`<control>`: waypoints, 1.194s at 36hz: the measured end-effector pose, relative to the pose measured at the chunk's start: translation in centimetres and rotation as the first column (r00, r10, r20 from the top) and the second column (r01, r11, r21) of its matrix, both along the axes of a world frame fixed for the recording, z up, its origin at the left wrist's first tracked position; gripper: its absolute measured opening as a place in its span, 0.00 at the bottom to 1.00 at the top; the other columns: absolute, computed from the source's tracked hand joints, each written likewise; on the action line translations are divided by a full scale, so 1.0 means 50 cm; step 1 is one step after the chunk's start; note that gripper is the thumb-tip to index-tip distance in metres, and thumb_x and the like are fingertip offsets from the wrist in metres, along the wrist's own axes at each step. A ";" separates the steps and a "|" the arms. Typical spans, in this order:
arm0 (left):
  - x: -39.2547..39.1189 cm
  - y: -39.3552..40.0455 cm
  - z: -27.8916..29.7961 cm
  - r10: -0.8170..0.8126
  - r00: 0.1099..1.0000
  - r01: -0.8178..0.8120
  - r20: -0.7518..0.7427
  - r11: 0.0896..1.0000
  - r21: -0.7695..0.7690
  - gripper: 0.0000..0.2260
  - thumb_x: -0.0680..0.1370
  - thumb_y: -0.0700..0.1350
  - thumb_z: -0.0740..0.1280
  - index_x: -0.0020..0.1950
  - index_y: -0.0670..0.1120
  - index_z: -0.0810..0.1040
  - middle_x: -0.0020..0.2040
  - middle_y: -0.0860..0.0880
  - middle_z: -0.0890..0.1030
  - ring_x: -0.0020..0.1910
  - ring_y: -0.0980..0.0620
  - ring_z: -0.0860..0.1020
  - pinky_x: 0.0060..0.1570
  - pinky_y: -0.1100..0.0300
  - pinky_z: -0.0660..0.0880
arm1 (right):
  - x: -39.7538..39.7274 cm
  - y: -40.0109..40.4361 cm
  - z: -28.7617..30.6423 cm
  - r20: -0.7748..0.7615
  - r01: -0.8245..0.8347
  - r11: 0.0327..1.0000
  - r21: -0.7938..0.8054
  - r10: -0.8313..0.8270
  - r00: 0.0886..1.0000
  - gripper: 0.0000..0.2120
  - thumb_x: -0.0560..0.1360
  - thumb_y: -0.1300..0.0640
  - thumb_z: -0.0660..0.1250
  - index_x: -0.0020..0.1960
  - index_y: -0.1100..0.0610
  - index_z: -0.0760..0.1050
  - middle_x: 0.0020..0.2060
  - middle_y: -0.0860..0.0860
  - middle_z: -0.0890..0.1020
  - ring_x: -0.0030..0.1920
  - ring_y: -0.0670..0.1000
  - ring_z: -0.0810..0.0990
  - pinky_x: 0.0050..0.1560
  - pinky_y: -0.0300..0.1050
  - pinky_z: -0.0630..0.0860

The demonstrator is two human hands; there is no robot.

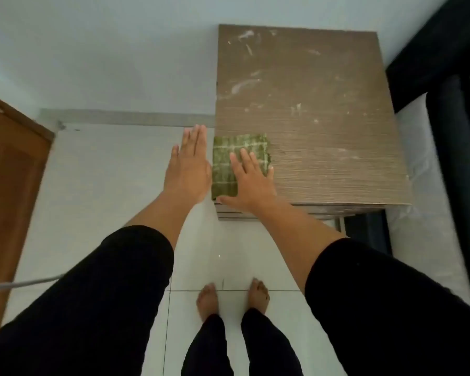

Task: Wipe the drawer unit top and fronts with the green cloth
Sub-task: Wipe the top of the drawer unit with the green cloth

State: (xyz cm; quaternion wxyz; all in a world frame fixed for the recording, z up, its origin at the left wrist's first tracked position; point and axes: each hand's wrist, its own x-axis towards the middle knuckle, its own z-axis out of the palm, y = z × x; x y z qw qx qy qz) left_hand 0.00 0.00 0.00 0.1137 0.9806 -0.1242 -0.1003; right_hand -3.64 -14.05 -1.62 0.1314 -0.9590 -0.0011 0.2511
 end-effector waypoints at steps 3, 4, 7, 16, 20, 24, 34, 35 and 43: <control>0.006 0.001 -0.021 0.017 1.000 -0.017 -0.024 1.000 0.020 0.28 0.81 0.42 0.51 0.76 0.43 0.39 0.78 0.47 0.44 0.77 0.49 0.42 0.75 0.50 0.46 | 0.007 0.011 -0.014 -0.021 -0.020 0.999 -0.045 0.019 1.000 0.50 0.70 0.34 0.64 0.76 0.51 0.35 0.76 0.53 0.36 0.76 0.55 0.36 0.70 0.70 0.44; 0.008 0.002 -0.027 0.019 0.999 -0.019 -0.029 1.000 0.018 0.28 0.81 0.42 0.51 0.76 0.44 0.39 0.78 0.47 0.44 0.77 0.49 0.42 0.75 0.50 0.46 | 0.008 0.013 -0.019 -0.019 -0.025 0.998 -0.060 0.024 1.000 0.50 0.70 0.34 0.63 0.76 0.51 0.35 0.76 0.53 0.36 0.76 0.55 0.36 0.70 0.70 0.45; 0.019 -0.002 -0.035 0.026 0.999 -0.026 -0.038 1.000 0.001 0.28 0.81 0.42 0.51 0.76 0.44 0.40 0.78 0.47 0.44 0.77 0.49 0.42 0.75 0.50 0.46 | 0.010 0.022 -0.026 -0.021 -0.043 0.994 -0.097 0.042 0.999 0.44 0.73 0.35 0.61 0.76 0.49 0.37 0.76 0.54 0.36 0.75 0.57 0.35 0.69 0.71 0.46; 0.047 -0.014 -0.025 -0.012 0.999 0.011 -0.034 0.999 -0.037 0.27 0.81 0.42 0.50 0.76 0.43 0.41 0.78 0.46 0.45 0.77 0.48 0.43 0.74 0.50 0.47 | 0.032 0.002 -0.012 0.038 0.047 0.999 -0.006 -0.047 0.998 0.28 0.79 0.64 0.56 0.74 0.44 0.55 0.77 0.49 0.51 0.76 0.53 0.47 0.70 0.64 0.61; 0.066 -0.009 -0.005 -0.036 0.999 0.034 -0.038 0.999 -0.037 0.27 0.81 0.41 0.50 0.76 0.43 0.41 0.78 0.46 0.44 0.77 0.47 0.43 0.74 0.49 0.47 | 0.061 -0.011 0.017 0.123 0.031 0.998 0.051 -0.037 0.992 0.23 0.79 0.65 0.56 0.71 0.50 0.65 0.74 0.50 0.62 0.72 0.56 0.63 0.64 0.51 0.69; 0.103 -0.005 0.020 -0.053 0.998 0.053 -0.016 0.998 -0.015 0.27 0.81 0.41 0.50 0.76 0.43 0.42 0.78 0.45 0.44 0.77 0.47 0.43 0.74 0.48 0.48 | 0.102 -0.035 0.064 0.200 0.086 0.994 0.062 -0.096 0.975 0.23 0.77 0.67 0.58 0.69 0.52 0.69 0.70 0.52 0.69 0.65 0.57 0.71 0.61 0.48 0.70; 0.238 -0.068 0.065 -0.046 0.999 0.046 0.000 0.999 -0.014 0.25 0.80 0.42 0.53 0.76 0.43 0.51 0.78 0.45 0.47 0.77 0.45 0.42 0.74 0.46 0.48 | 0.293 -0.113 0.152 0.383 0.135 0.991 0.008 -0.128 0.915 0.25 0.77 0.61 0.61 0.72 0.47 0.63 0.72 0.54 0.66 0.64 0.59 0.72 0.59 0.49 0.71; 0.252 -0.077 0.064 -0.047 0.999 0.047 -0.007 0.999 -0.012 0.25 0.80 0.42 0.53 0.76 0.43 0.51 0.78 0.45 0.47 0.76 0.45 0.42 0.74 0.45 0.48 | 0.317 -0.119 0.153 0.389 0.138 0.990 0.002 -0.128 0.912 0.26 0.77 0.61 0.62 0.72 0.47 0.63 0.72 0.54 0.65 0.64 0.59 0.71 0.59 0.49 0.71; 0.393 -0.138 0.017 -0.001 0.998 0.003 -0.063 1.000 0.031 0.26 0.81 0.45 0.52 0.77 0.44 0.48 0.78 0.46 0.45 0.76 0.46 0.40 0.74 0.46 0.44 | 0.526 -0.155 0.129 0.409 0.080 0.997 -0.013 -0.068 0.910 0.27 0.78 0.66 0.56 0.73 0.46 0.59 0.74 0.58 0.59 0.69 0.61 0.65 0.60 0.53 0.71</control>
